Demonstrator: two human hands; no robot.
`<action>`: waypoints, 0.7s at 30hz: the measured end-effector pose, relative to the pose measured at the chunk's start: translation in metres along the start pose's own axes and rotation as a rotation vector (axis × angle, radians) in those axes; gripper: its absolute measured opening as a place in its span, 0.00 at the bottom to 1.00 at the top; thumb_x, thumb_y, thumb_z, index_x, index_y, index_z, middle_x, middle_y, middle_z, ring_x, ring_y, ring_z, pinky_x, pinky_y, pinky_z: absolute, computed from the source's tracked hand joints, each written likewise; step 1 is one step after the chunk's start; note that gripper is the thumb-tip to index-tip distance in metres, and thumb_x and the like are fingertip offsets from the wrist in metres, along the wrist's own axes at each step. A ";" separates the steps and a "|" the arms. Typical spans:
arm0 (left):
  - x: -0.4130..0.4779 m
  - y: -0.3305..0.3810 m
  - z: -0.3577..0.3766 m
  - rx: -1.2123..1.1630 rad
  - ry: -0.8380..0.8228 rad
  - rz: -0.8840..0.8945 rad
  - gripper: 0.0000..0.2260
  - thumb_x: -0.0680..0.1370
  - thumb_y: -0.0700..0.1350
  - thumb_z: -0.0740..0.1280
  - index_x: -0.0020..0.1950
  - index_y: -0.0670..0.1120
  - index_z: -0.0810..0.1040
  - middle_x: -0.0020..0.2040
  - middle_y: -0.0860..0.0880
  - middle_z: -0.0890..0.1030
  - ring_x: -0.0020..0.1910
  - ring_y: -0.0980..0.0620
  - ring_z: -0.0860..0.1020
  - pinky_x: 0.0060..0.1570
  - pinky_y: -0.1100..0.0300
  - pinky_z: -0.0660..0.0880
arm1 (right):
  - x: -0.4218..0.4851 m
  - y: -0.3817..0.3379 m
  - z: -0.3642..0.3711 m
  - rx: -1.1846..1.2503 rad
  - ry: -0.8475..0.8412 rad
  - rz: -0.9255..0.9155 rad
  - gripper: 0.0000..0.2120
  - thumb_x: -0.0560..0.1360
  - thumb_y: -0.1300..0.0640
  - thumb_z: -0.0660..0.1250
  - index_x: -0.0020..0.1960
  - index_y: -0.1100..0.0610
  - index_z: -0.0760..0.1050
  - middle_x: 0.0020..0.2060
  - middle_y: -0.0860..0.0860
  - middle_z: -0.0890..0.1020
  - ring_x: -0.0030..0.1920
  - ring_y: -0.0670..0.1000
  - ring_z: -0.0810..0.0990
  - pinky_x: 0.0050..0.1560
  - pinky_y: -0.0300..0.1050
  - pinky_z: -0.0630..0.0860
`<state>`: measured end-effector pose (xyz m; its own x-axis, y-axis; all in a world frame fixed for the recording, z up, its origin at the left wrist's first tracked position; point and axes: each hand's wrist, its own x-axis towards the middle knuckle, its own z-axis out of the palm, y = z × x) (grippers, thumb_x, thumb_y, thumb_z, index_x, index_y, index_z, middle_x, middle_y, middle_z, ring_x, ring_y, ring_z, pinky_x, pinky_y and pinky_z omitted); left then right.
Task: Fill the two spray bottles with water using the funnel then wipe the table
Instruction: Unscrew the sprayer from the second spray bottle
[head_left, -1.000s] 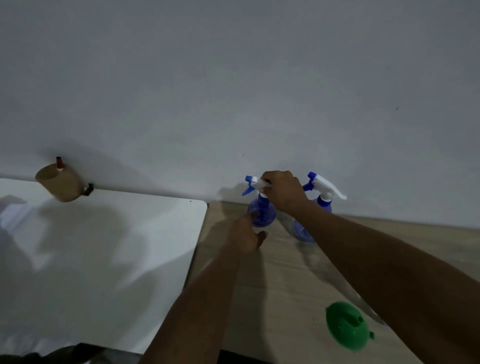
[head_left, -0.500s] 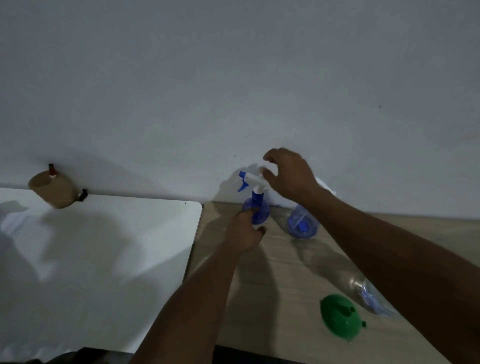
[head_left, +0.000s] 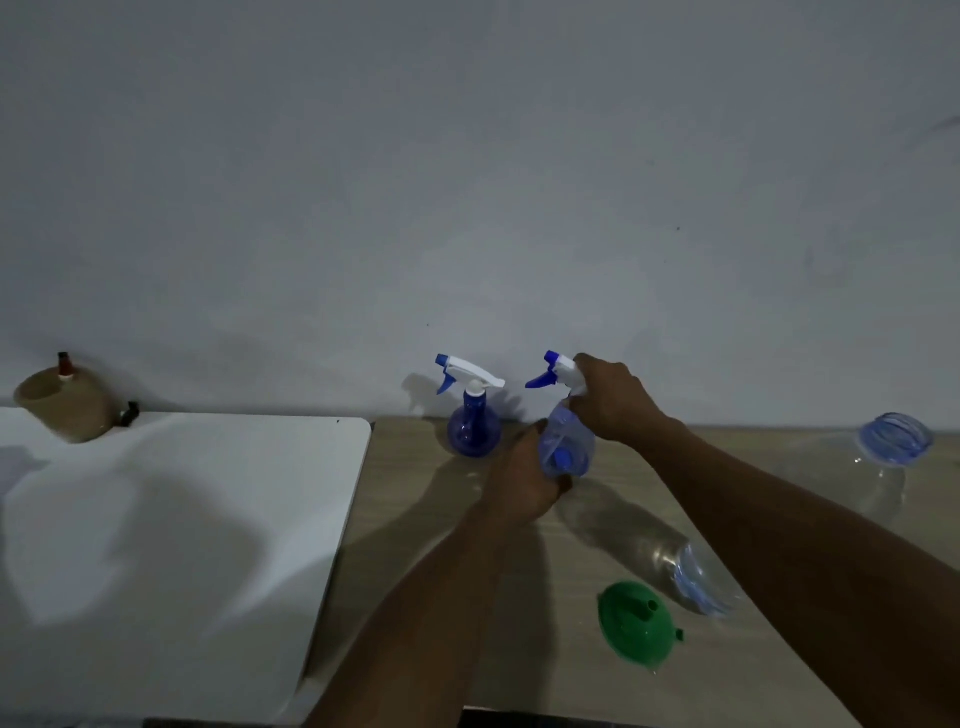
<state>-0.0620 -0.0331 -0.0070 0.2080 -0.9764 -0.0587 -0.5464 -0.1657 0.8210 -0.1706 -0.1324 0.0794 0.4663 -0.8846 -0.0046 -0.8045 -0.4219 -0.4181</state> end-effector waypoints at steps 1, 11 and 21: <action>-0.001 0.001 0.000 -0.004 0.022 0.010 0.23 0.75 0.46 0.73 0.68 0.46 0.74 0.59 0.51 0.79 0.57 0.54 0.77 0.60 0.55 0.74 | -0.004 -0.001 -0.004 0.003 0.004 -0.019 0.16 0.75 0.57 0.71 0.61 0.58 0.72 0.54 0.58 0.81 0.47 0.56 0.77 0.44 0.44 0.68; -0.056 0.011 -0.011 -0.094 0.134 0.020 0.22 0.68 0.52 0.78 0.59 0.58 0.76 0.51 0.59 0.81 0.52 0.57 0.80 0.57 0.52 0.78 | -0.081 -0.028 -0.023 0.022 0.029 -0.181 0.12 0.75 0.59 0.68 0.56 0.59 0.70 0.47 0.53 0.79 0.45 0.56 0.78 0.43 0.47 0.74; -0.122 -0.021 0.006 -0.118 0.104 -0.115 0.22 0.60 0.59 0.80 0.50 0.62 0.77 0.47 0.57 0.83 0.48 0.55 0.81 0.50 0.48 0.80 | -0.147 -0.030 0.030 -0.078 0.065 -0.315 0.23 0.74 0.46 0.71 0.63 0.57 0.69 0.47 0.56 0.76 0.42 0.60 0.78 0.40 0.53 0.77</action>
<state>-0.0810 0.0886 -0.0208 0.3495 -0.9314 -0.1019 -0.4166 -0.2519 0.8735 -0.2035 0.0164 0.0655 0.6743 -0.7180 0.1725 -0.6514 -0.6884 -0.3191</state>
